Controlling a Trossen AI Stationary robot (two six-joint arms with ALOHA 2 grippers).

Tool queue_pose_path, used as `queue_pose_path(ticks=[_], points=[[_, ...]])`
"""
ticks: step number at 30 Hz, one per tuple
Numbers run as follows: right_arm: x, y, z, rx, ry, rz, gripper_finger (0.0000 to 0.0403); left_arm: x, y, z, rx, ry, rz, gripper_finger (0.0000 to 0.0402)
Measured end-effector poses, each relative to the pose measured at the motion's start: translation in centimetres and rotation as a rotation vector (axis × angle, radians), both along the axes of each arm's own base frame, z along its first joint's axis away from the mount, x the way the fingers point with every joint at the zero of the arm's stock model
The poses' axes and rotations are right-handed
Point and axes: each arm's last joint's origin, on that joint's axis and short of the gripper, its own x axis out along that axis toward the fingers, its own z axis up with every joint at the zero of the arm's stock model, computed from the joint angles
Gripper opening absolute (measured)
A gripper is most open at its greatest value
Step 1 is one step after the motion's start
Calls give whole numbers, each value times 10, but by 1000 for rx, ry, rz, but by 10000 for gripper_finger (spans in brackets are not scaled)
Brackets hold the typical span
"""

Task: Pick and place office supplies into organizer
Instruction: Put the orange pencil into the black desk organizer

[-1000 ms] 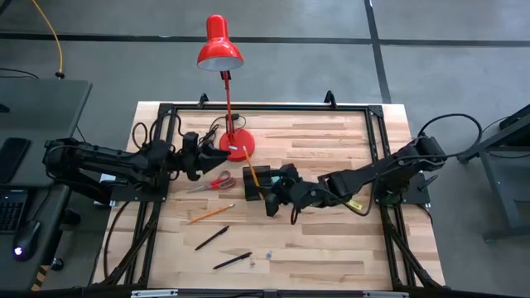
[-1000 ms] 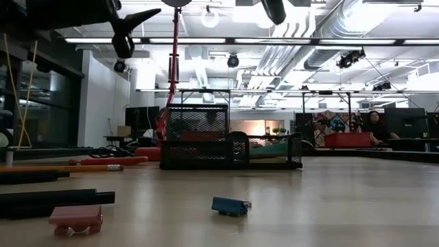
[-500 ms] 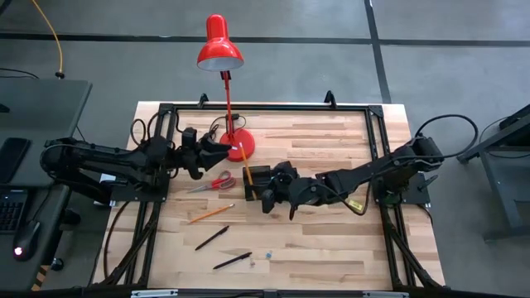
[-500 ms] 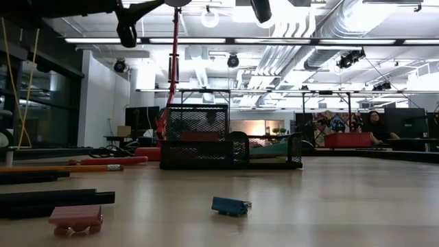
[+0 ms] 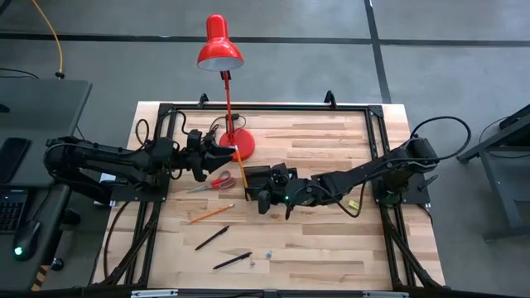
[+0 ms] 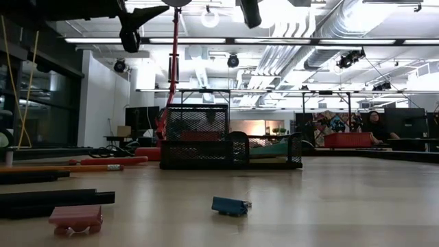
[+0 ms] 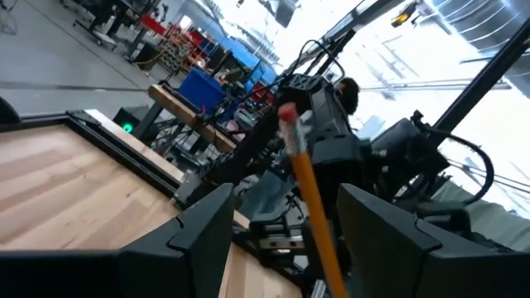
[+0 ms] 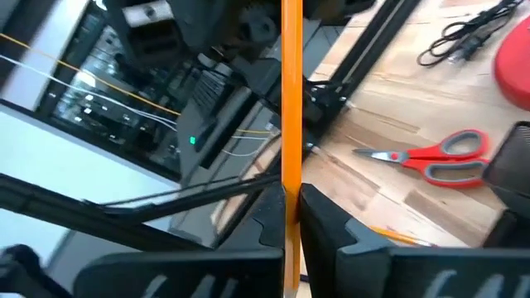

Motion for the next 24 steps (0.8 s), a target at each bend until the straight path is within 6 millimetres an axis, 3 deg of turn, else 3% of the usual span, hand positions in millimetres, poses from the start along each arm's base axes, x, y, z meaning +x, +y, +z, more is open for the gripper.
queue_pose_path(ticks=[18,24], points=[[7,-5,-7,66,5,57,0,0,1,0,-10,-4,37,200],[7,-5,-5,68,-7,66,0,3,1,-4,-17,25,28,120]])
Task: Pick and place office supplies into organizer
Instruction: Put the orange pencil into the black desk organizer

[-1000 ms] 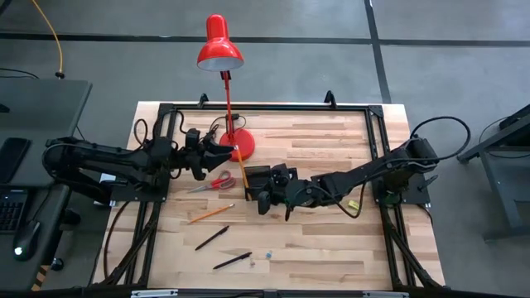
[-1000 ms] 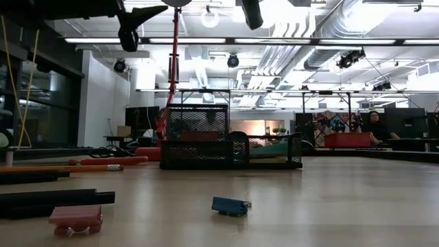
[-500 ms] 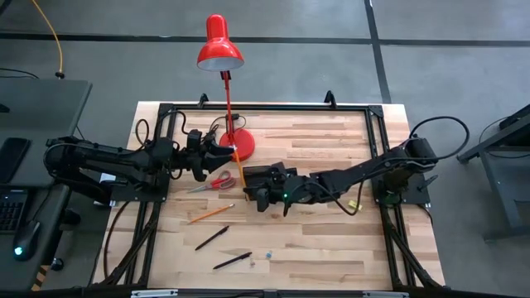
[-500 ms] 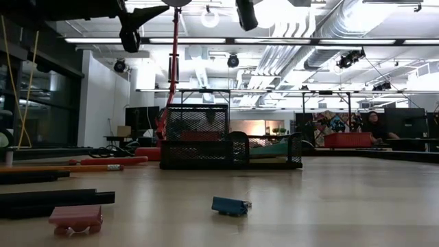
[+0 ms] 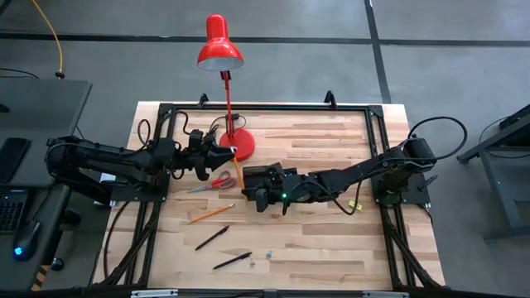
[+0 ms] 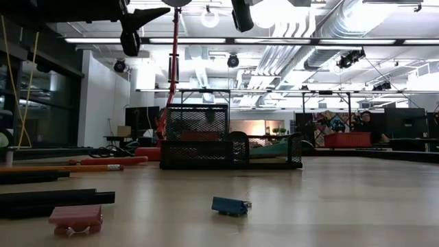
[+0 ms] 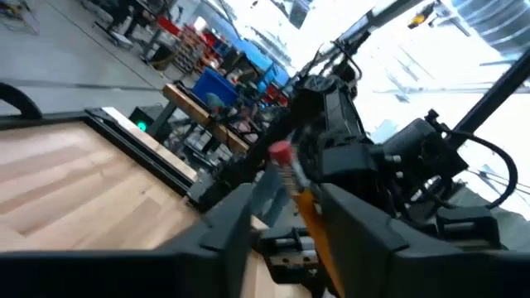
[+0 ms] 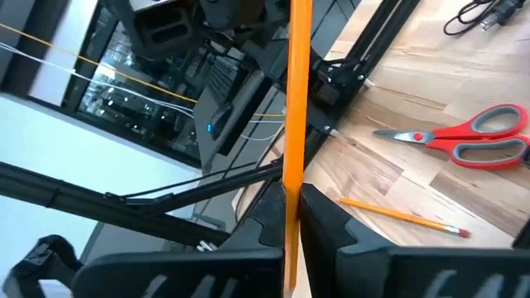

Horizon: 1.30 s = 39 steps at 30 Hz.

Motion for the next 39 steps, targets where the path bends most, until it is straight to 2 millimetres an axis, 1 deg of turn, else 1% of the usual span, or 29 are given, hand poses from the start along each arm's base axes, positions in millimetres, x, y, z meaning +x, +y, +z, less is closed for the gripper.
queue_pose_path(ticks=[4,5,6,8,11,13,15,18,24,27,29,35,39], points=[[0,0,-2,-1,16,8,0,4,0,-3,-20,10,-35,29],[0,0,-3,-4,23,9,0,5,-1,-4,-21,9,-42,17],[0,0,-3,-2,25,15,0,6,0,-4,-24,13,-42,13],[0,0,-3,0,28,20,0,7,0,-5,-17,14,-41,16],[-1,1,-4,-4,42,41,0,6,0,-6,4,29,-40,3],[-1,1,-3,-9,40,48,1,6,0,-6,24,32,-36,3],[-2,2,-4,-2,55,54,8,6,0,-6,38,33,-42,1],[-5,2,-5,8,96,54,33,5,-1,-5,53,30,-48,0],[-17,8,-12,18,223,42,102,3,-1,-3,114,27,-40,0],[-18,11,-11,24,220,50,134,3,-1,-2,127,29,-36,0],[-18,12,-10,20,213,53,147,3,-1,-2,126,29,-33,0],[-18,11,-10,38,213,36,153,3,-1,-3,125,31,-33,0],[-22,12,-16,64,280,37,154,3,-1,-3,113,33,-33,0]])
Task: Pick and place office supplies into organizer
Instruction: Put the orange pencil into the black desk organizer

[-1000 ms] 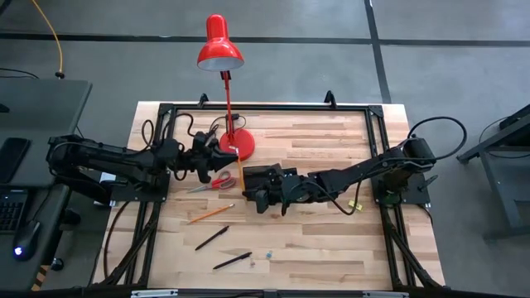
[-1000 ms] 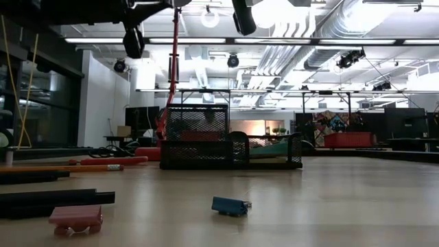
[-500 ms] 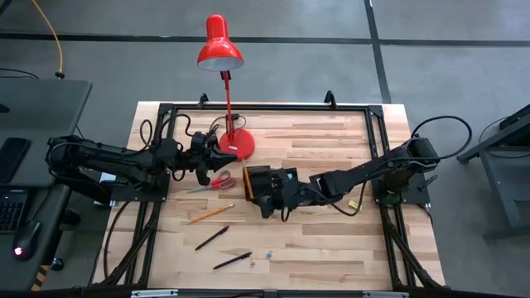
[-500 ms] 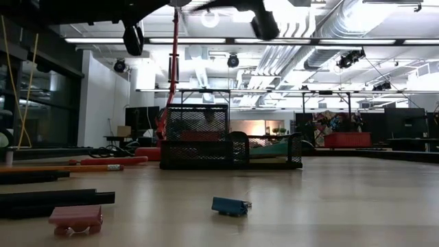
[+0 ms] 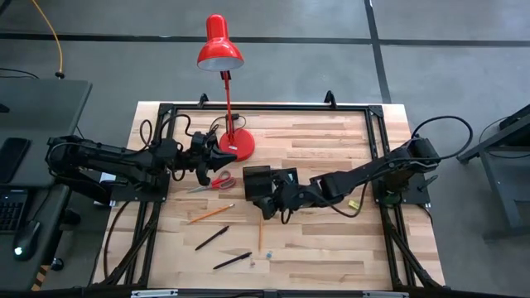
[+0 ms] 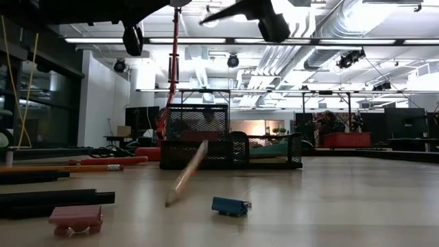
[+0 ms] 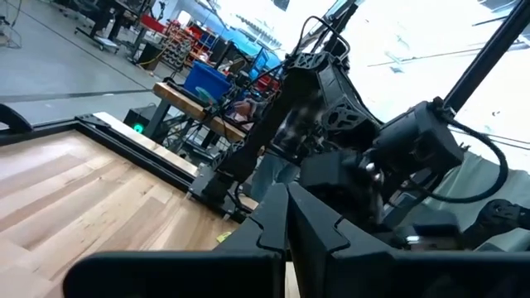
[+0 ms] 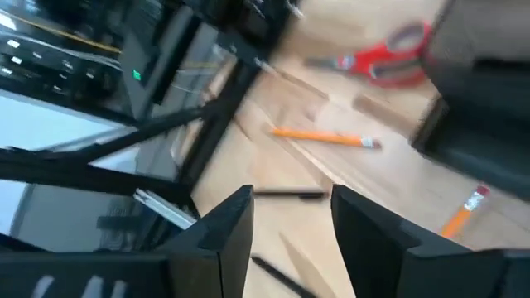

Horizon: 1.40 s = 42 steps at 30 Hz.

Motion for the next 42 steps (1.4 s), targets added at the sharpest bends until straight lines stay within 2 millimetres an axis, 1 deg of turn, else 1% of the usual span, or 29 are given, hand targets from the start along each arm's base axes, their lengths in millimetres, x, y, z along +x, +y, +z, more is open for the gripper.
queue_pose_path(ticks=[2,4,7,10,13,15,17,21,26,28,30,35,40,42], points=[[-2,6,-2,59,28,47,154,0,0,0,-6,-1,-12,0],[-7,16,-4,125,64,86,154,0,-1,0,-16,-3,-33,0],[-14,33,-9,190,114,96,154,0,-1,0,-16,-3,-52,0],[-25,48,-13,245,176,55,154,0,-2,0,-13,-2,-77,0],[-36,57,-21,302,267,-31,156,0,-2,0,-13,-2,-81,0],[-34,62,-27,332,271,-54,162,0,-2,0,-15,-3,-82,1],[-29,66,-35,363,273,-68,174,0,-2,0,-15,-3,-82,1],[-9,71,-65,433,292,-47,213,0,-3,0,-13,-3,-95,1],[14,66,-96,499,294,-7,260,0,-4,0,-16,-3,-136,3],[20,61,-101,503,276,-16,266,0,-4,0,-33,-4,-140,3],[24,58,-101,493,243,-11,267,0,-4,0,-35,-5,-141,1],[28,49,-101,455,218,-74,253,0,-4,0,-77,-9,-150,2],[33,30,-103,438,221,-130,240,1,-5,0,-70,-5,-185,2],[39,23,-98,444,235,-143,239,1,-6,0,-51,-2,-208,1]])
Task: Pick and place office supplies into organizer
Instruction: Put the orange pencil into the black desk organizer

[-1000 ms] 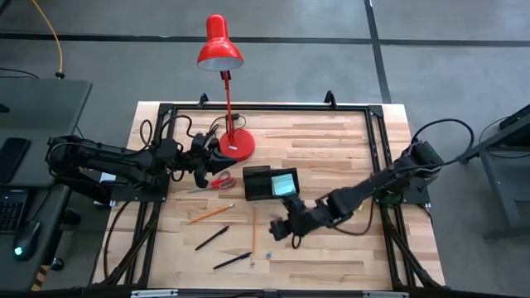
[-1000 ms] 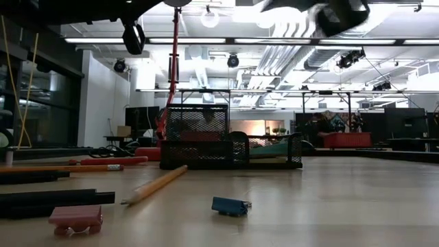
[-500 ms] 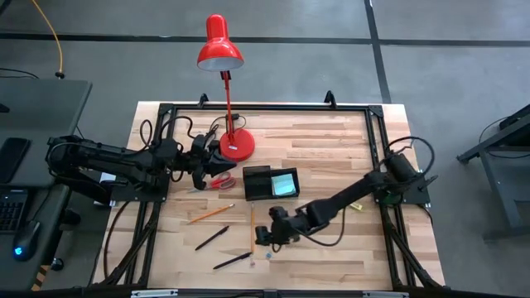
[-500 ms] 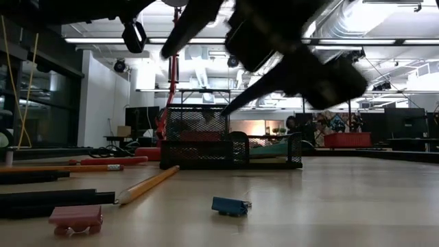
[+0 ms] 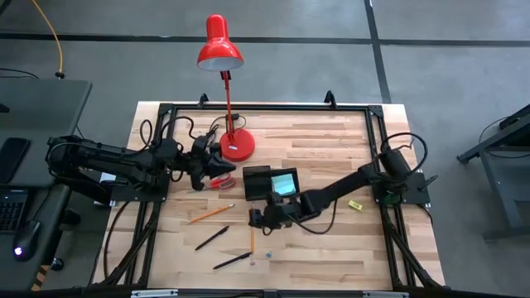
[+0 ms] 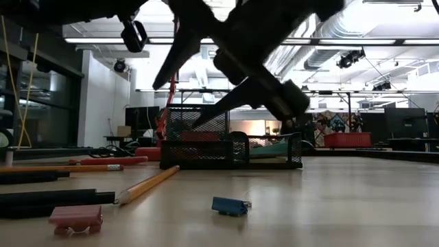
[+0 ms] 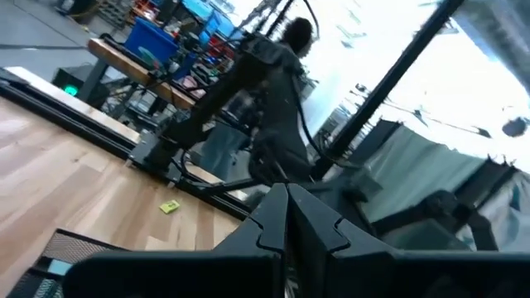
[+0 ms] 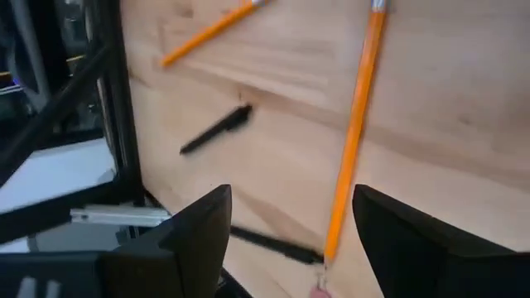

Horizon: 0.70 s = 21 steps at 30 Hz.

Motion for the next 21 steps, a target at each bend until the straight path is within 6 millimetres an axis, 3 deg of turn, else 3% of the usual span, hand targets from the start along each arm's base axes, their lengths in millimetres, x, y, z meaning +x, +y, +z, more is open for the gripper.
queue_pose_path(ticks=[5,11,17,21], points=[[31,-5,26,-54,93,60,240,0,-2,0,-15,0,-70,2],[61,-4,41,-234,273,33,240,-4,-5,4,-3,-20,-157,3],[88,11,12,-210,335,82,240,-21,-5,22,57,-127,-84,3],[92,26,0,-179,350,70,240,-35,-5,30,82,-164,1,3]])
